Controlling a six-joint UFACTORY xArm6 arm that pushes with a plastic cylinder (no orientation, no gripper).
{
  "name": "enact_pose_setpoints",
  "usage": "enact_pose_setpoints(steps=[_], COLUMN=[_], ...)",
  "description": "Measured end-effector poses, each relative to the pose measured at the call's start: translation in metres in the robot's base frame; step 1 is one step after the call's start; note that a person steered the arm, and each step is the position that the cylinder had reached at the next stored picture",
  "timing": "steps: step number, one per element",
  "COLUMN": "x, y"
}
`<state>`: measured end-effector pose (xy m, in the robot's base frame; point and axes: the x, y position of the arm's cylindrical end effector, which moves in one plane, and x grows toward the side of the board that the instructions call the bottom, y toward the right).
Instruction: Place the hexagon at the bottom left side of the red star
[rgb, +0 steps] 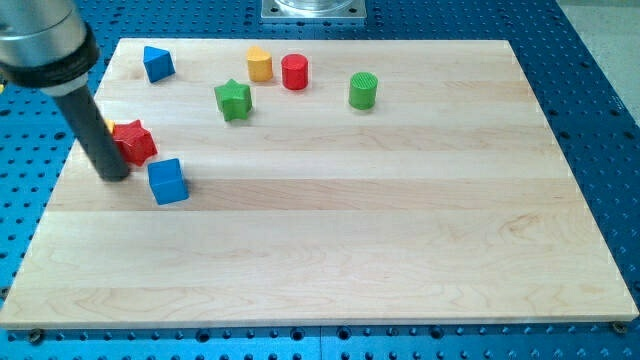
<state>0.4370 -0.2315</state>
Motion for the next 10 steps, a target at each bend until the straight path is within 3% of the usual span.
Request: enact_pose_setpoints(steps=[1,2,3,4,5,6,7,8,10], x=[-0.026,-0.001,0.041,0.044,-0.006,-0.059,-0.071,-0.073,-0.092], y=[0.065,0.054,-0.022,-0.073,-0.051,-0.071,-0.073,-0.009,0.007])
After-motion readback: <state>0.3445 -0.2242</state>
